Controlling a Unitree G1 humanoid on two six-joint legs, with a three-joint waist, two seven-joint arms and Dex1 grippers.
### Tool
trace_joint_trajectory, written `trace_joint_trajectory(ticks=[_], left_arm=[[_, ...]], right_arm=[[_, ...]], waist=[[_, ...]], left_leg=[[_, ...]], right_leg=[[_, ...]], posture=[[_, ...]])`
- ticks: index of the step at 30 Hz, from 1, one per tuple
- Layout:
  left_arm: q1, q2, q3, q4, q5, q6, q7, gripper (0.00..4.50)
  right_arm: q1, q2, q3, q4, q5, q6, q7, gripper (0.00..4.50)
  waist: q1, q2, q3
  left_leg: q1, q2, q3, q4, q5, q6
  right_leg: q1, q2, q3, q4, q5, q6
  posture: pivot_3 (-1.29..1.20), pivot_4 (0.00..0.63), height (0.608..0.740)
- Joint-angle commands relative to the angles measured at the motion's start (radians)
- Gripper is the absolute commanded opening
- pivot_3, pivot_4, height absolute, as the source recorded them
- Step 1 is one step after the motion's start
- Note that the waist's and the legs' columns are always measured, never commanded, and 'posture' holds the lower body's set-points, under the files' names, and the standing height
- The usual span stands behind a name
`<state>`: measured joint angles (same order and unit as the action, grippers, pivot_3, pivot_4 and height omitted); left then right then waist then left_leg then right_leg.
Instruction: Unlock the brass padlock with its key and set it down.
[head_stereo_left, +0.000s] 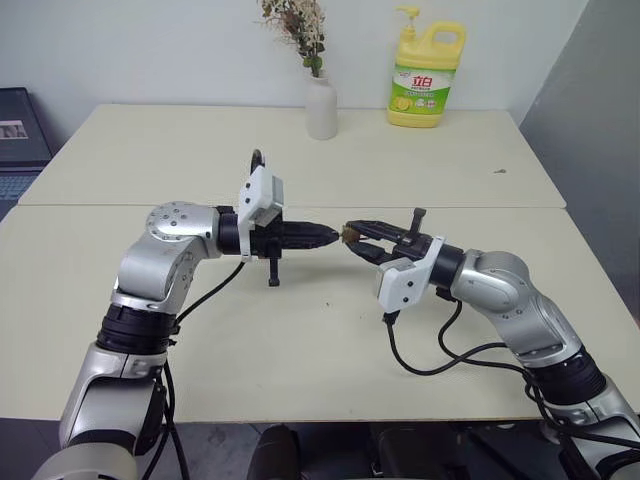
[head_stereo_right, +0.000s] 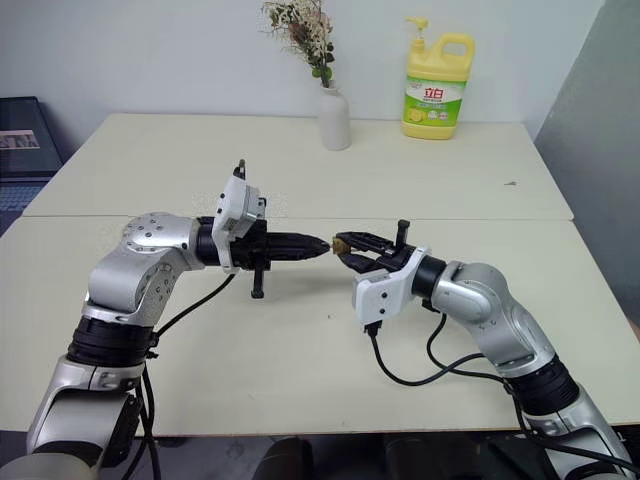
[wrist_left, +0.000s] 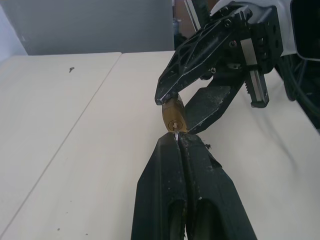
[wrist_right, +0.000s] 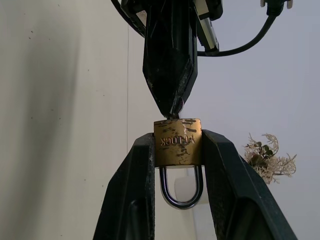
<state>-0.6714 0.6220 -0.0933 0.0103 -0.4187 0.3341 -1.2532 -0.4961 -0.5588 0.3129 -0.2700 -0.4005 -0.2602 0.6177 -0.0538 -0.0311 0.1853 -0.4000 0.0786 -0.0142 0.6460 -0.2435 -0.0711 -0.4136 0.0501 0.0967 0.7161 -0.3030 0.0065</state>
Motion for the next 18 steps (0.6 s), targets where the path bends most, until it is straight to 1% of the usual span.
trace_joint_trajectory(ticks=[1,4,6,11,16,18], left_arm=[[0.009,-0.012,-0.016,-0.029,0.037,-0.083,0.001,0.00],[0.014,-0.016,-0.018,-0.022,0.062,-0.141,0.003,0.00],[0.015,-0.019,-0.022,-0.013,0.091,-0.210,0.001,0.00],[0.013,-0.035,-0.018,0.007,0.112,-0.284,0.003,0.00],[0.022,-0.029,-0.025,0.032,0.121,-0.310,-0.018,0.00],[0.023,-0.034,-0.019,0.023,0.100,-0.272,-0.007,0.00]], right_arm=[[-0.010,0.014,-0.030,-0.045,0.044,-0.013,-0.003,0.93],[-0.010,0.014,-0.031,-0.044,0.047,-0.014,-0.001,0.93],[-0.011,0.014,-0.031,-0.042,0.048,-0.014,0.001,0.93],[-0.011,0.015,-0.032,-0.037,0.052,-0.016,0.004,0.93],[-0.012,0.016,-0.032,-0.033,0.050,-0.019,0.006,0.93],[-0.010,0.016,-0.033,-0.034,0.051,-0.017,0.008,0.93]], waist=[[0.000,0.000,0.000],[0.000,0.000,0.000],[0.000,0.000,0.000],[0.000,0.000,0.000],[0.000,0.000,0.000],[0.000,0.000,0.000]], left_leg=[[0.000,0.000,0.000,0.000,0.000,0.000],[0.000,0.000,0.000,0.000,0.000,0.000],[0.000,0.000,0.000,0.000,0.000,0.000],[0.000,0.000,0.000,0.000,0.000,0.000],[0.000,0.000,0.000,0.000,0.000,0.000],[0.000,0.000,0.000,0.000,0.000,0.000]], right_leg=[[0.000,0.000,0.000,0.000,0.000,0.000],[0.000,0.000,0.000,0.000,0.000,0.000],[0.000,0.000,0.000,0.000,0.000,0.000],[0.000,0.000,0.000,0.000,0.000,0.000],[0.000,0.000,0.000,0.000,0.000,0.000],[0.000,0.000,0.000,0.000,0.000,0.000]], posture=[[0.00,0.150,0.740],[0.00,0.150,0.740],[0.00,0.150,0.740],[0.00,0.150,0.740],[0.00,0.150,0.740],[0.00,0.150,0.740]])
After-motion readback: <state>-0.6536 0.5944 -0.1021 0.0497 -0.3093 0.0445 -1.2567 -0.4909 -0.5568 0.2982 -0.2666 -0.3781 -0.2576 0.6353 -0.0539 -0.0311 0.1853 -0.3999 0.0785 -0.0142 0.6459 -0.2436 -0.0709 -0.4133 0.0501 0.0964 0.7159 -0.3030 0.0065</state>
